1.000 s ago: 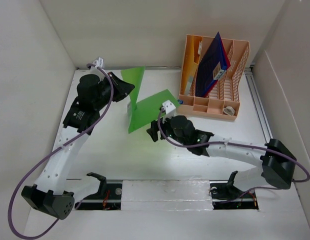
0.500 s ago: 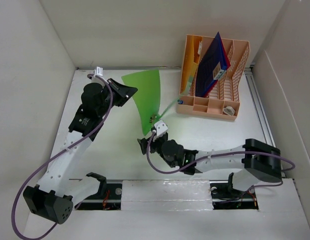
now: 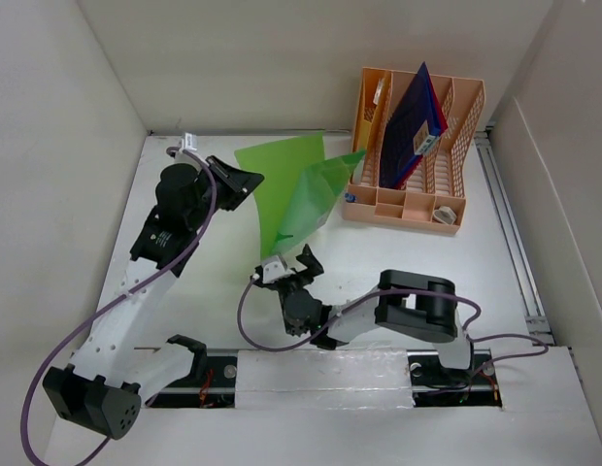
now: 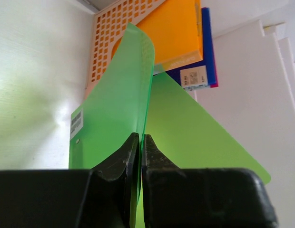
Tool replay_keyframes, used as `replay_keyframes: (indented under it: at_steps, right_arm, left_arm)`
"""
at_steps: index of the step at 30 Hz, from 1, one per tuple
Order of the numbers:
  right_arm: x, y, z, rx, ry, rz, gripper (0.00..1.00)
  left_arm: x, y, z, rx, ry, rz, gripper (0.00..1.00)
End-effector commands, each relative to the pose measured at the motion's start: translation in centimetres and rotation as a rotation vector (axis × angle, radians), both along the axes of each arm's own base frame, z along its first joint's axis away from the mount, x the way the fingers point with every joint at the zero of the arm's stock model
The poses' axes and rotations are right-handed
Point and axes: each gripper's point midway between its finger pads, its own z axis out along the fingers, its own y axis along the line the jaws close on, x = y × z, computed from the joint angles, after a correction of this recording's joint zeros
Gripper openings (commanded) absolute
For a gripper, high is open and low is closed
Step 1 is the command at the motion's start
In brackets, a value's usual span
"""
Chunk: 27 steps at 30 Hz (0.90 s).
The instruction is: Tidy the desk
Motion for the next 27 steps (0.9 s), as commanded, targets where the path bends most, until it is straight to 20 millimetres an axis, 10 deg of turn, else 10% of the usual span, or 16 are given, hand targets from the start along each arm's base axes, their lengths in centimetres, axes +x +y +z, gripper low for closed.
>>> replay_keyframes:
  at_steps: [1,8,16,23,27]
  right_arm:
    - [-0.8,-2.6,9.8,0.539,-0.128,-0.067,1.0]
    - [0.4,-3.7,12.3,0.582,-0.105,-0.013,1.0]
    - [1.8,-3.8,11.8,0.533,-0.088,0.008,0.88]
    - [1.5,0.1,10.9,0.504,0.069,0.213,0.16]
    - [1.4,0.1,11.1,0.509,0.119,0.26,0.0]
  left_arm:
    - [-1.0,0.7,3.9,0.003,-0.108,0.005,0.0]
    - [-2.1,0.0,1.6,0.013,-0.062,-0.058,0.0]
    - [-3.6,-0.5,3.3,0.01,-0.097,-0.121,0.0]
    - [-3.4,0.1,2.9,0.047,-0.104,-0.115,0.0]
    - [-3.1,0.9,3.1,0.07,-0.127,-0.09,0.0]
